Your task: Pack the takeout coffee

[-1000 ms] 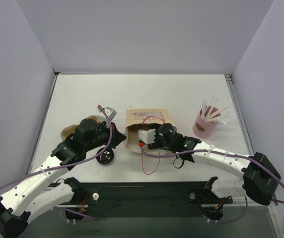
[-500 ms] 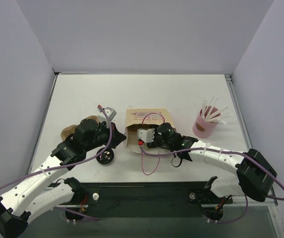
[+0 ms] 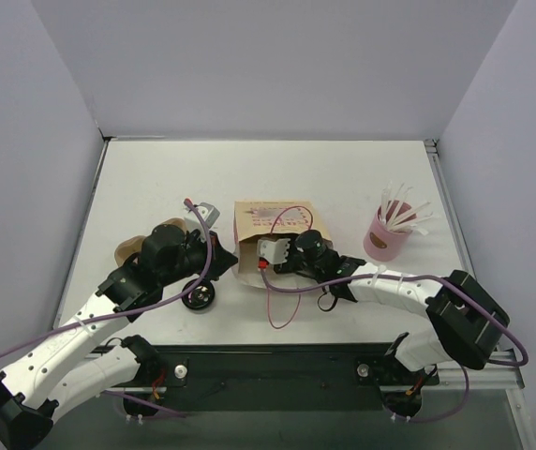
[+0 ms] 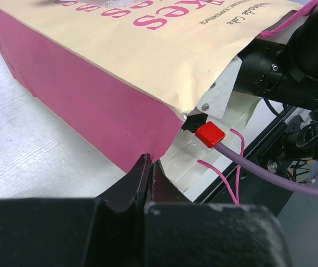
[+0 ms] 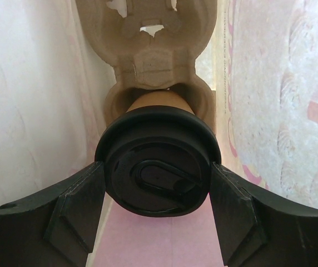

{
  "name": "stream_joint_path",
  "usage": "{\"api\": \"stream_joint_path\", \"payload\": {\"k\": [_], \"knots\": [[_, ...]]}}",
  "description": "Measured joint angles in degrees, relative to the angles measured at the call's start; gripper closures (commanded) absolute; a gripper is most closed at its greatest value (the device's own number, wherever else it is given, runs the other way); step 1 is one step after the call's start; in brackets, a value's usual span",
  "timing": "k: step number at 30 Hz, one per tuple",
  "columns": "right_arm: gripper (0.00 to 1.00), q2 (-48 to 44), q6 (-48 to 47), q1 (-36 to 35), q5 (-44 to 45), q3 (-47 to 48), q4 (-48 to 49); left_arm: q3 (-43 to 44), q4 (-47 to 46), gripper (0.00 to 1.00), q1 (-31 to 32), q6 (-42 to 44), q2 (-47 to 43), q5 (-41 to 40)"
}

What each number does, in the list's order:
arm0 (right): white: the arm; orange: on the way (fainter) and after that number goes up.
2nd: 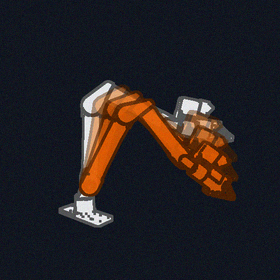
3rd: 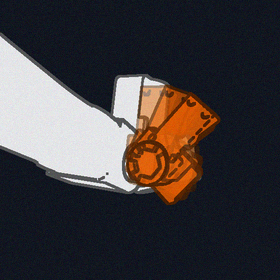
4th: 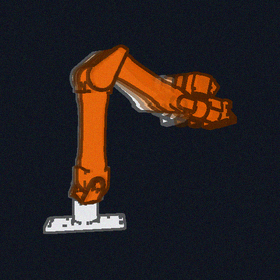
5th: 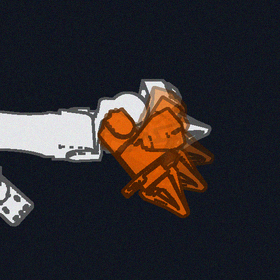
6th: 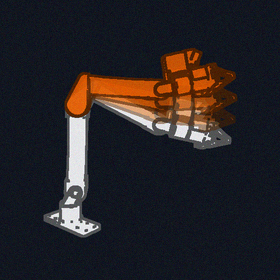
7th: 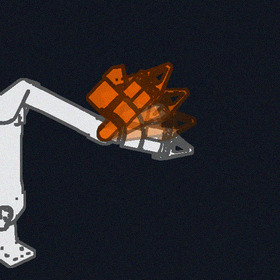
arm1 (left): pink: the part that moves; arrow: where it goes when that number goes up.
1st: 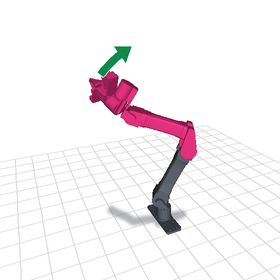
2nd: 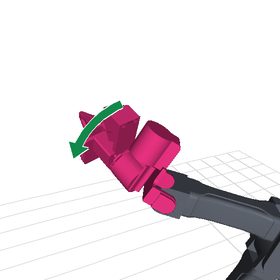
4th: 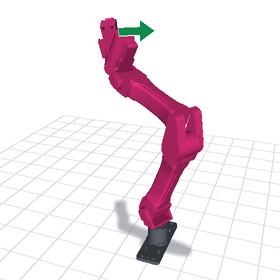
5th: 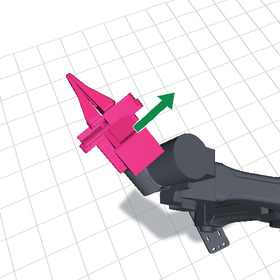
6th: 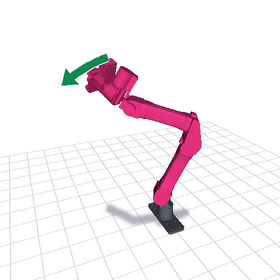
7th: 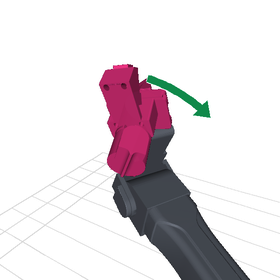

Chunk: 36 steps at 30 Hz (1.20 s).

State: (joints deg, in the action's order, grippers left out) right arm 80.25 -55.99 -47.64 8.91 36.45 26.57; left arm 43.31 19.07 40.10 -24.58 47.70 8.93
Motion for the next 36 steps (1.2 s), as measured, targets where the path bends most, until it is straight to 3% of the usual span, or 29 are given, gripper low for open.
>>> {"api": "stream_joint_path", "payload": {"k": [8, 25, 30, 32, 36], "knots": [[0.43, 1.57, 0.2, 0.46, -0.11, 0.0, 2.45, -0.11, 0.0, 1.0, 0.0, -0.02, 0.55, -0.17], [0.36, 4.46, 0.48, 0.81, -0.17, 2.38, 2.36, -0.24, -0.02, 1.0, -0.02, 0.0, 0.87, -0.22], [0.3, 5.51, 0.61, 0.98, -0.2, 3.52, 2.19, -0.24, -0.04, 1.0, 0.0, 0.0, 1.73, -0.13], [0.23, 5.7, 0.63, 1.2, -0.39, 4.15, 1.42, -0.22, -0.04, 1.0, -0.02, 0.0, 2.34, -0.04], [0.18, 5.66, 0.98, 1.6, -0.81, 4.98, -0.46, 0.13, -0.07, 1.0, -0.02, 0.07, 3.39, 0.35]]}}
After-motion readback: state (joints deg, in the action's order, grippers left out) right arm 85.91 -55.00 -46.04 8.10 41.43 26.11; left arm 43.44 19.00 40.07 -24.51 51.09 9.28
